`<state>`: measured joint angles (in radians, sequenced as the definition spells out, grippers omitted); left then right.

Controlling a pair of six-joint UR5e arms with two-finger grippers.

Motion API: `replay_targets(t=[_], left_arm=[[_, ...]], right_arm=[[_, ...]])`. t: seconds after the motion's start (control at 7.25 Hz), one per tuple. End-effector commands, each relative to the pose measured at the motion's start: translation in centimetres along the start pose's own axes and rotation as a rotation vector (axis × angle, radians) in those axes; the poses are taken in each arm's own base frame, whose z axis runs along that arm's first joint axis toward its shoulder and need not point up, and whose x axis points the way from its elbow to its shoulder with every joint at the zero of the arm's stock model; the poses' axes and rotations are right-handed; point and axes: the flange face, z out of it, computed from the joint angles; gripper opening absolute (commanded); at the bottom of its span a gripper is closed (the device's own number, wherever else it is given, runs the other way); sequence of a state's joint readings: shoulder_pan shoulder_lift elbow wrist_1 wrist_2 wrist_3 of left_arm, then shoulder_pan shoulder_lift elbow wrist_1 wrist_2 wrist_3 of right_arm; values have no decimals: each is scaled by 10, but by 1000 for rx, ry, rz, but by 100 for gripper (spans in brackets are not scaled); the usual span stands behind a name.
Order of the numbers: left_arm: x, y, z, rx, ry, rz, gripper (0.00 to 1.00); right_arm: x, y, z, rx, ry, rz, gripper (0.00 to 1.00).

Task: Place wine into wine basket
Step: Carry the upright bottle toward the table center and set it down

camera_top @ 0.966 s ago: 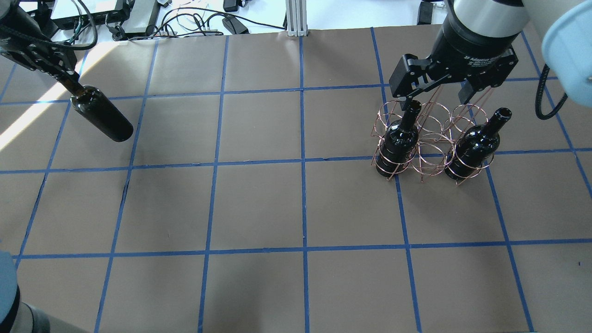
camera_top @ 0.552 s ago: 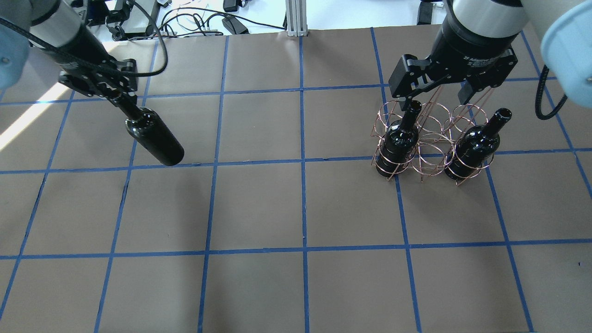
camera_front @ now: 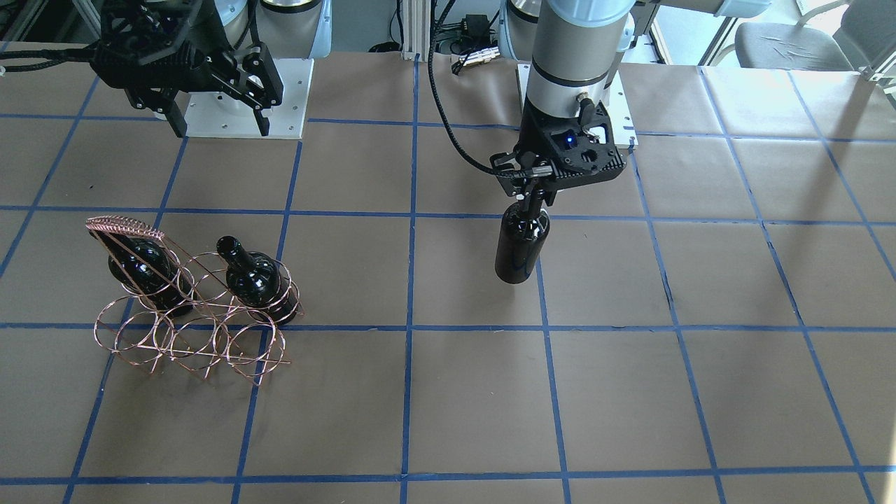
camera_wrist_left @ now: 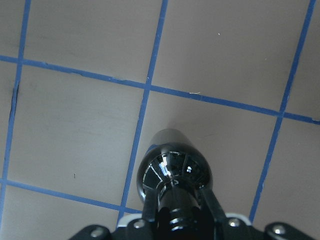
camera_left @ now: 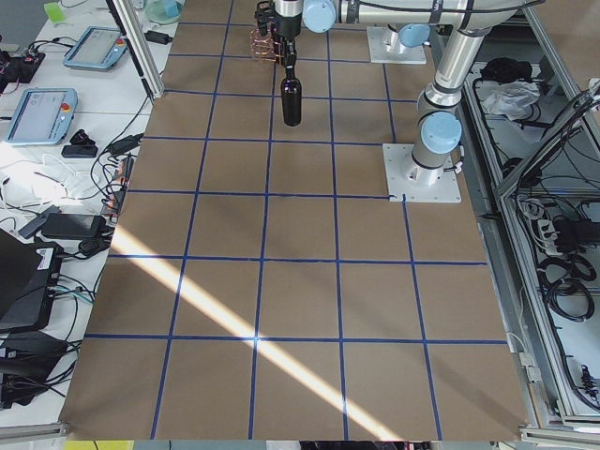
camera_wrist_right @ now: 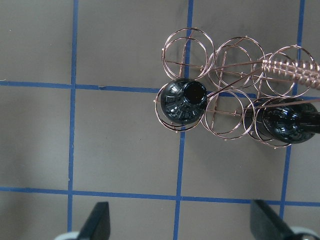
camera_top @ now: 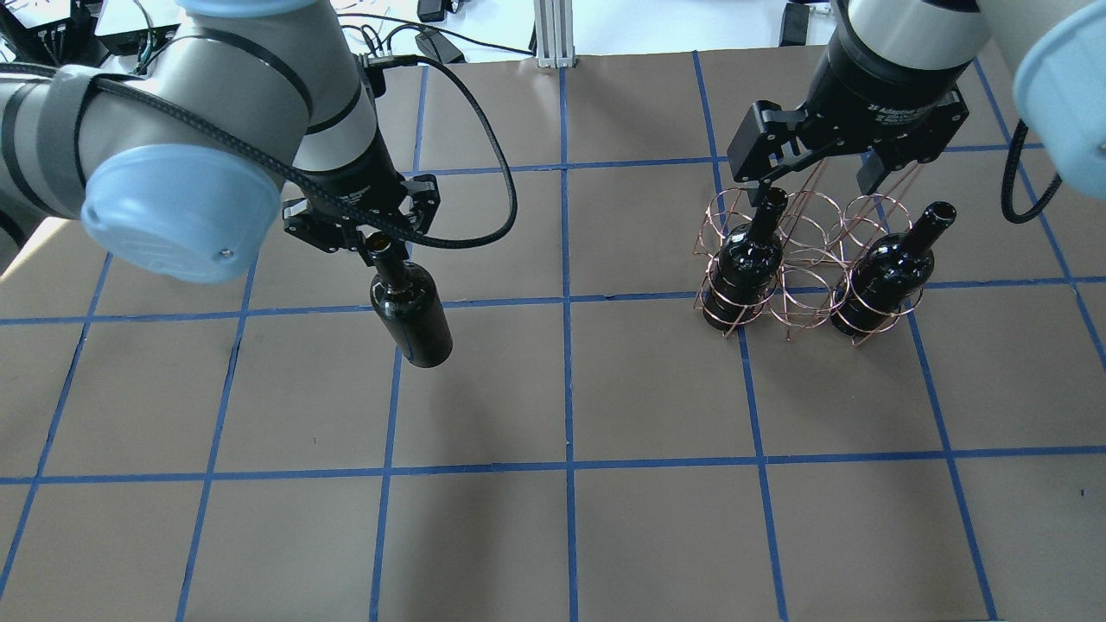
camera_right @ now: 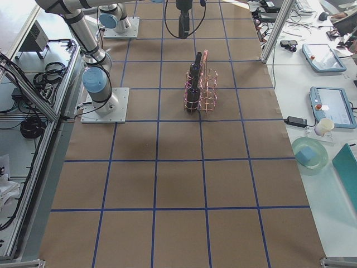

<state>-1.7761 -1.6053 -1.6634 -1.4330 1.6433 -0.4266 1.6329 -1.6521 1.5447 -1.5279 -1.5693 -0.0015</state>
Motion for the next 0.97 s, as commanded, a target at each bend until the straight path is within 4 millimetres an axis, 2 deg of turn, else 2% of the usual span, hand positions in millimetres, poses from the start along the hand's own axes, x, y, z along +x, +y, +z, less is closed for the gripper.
replay_targets(t=[0.0,0.14,0.55,0.69,0.83], left_arm=[[20,22,11,-13,-2,14,0],[36,28,21,0,3,2,0],[44,36,40,1,46,-30,0],[43,36,38,2,49,-27,28],[41,38,30,17,57,-26,89]], right_arm=[[0,0,0,-2,0,1,100],[0,0,0,-2,0,1,100],[1,0,0,-2,2,1,100],[0,0,0,-2,1,-1,100],[0,0,1,-3,1,-1,100]])
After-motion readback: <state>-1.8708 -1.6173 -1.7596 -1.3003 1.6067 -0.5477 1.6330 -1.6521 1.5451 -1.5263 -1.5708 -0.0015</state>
